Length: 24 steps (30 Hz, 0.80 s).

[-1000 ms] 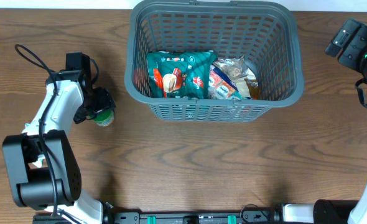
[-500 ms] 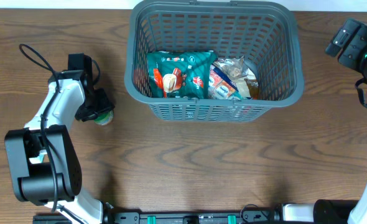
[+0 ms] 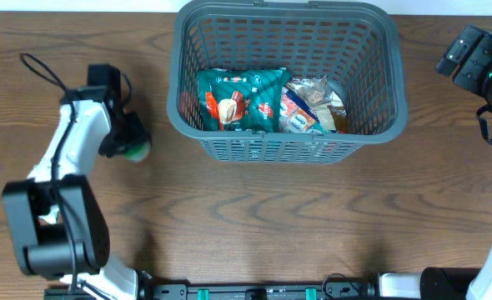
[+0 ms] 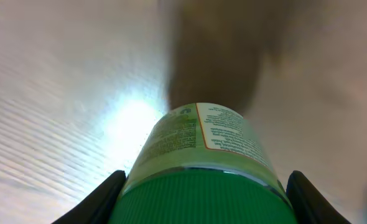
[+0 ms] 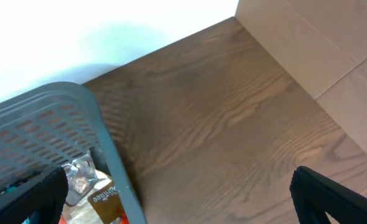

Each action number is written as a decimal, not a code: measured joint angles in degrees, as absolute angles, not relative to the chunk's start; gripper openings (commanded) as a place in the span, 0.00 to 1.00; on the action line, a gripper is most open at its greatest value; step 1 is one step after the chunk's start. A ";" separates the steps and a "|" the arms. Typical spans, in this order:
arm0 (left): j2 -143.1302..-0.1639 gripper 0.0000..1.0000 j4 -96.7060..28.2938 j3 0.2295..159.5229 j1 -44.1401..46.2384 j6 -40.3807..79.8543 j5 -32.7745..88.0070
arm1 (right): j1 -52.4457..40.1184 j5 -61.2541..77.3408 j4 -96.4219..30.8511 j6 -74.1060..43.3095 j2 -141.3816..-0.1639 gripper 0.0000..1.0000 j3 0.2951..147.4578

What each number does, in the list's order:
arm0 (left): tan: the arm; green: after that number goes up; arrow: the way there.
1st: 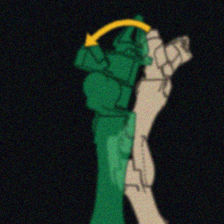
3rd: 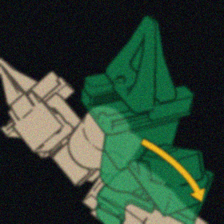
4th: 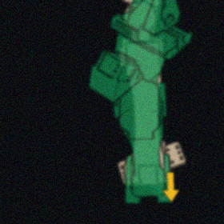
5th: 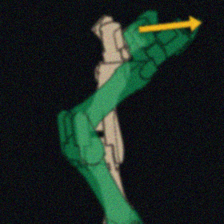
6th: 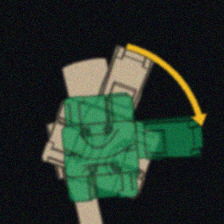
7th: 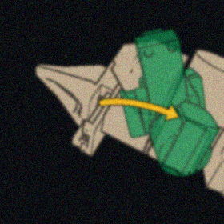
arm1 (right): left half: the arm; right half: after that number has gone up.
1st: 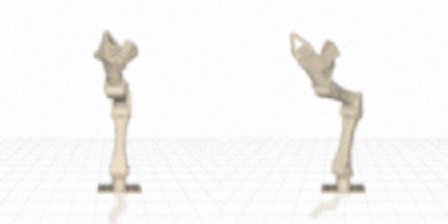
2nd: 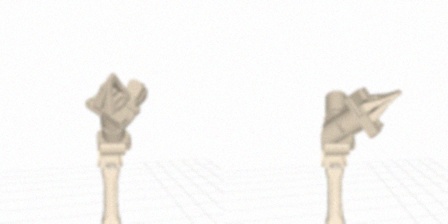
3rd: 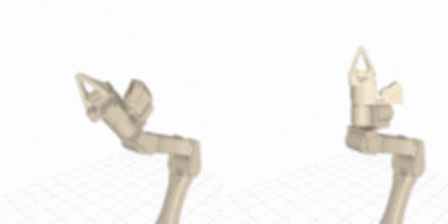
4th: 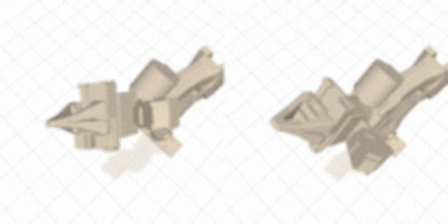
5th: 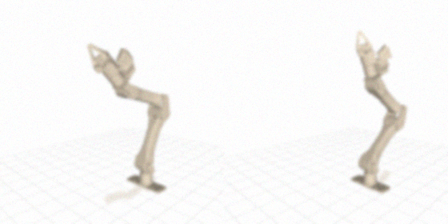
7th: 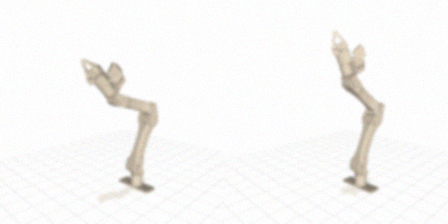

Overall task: Pack container
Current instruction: 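Lift the Knorr jar with the left gripper and place it in the basket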

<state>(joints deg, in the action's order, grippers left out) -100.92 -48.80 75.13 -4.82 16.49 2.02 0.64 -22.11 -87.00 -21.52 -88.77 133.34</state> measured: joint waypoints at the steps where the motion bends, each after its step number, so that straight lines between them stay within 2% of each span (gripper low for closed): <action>1: -99.33 0.06 -49.45 77.62 -4.82 16.49 2.17 | 0.64 -22.11 -86.98 -21.52 -88.77 0.99 133.34; 8: -89.03 0.06 -50.98 96.27 -4.69 16.47 3.95 | 0.64 -22.11 -87.00 -21.52 -88.77 0.99 133.34; 13: -83.61 0.05 -49.19 107.28 -2.76 15.81 11.16 | 0.64 -22.11 -87.00 -21.52 -88.77 0.99 133.34; 19: -82.08 0.06 -49.32 110.61 5.85 13.34 19.92 | 0.64 -22.13 -87.00 -21.52 -88.77 0.99 133.34; 24: -87.15 0.06 -49.50 110.54 16.36 8.64 23.66 | 0.64 -22.11 -87.00 -21.52 -88.77 0.99 133.34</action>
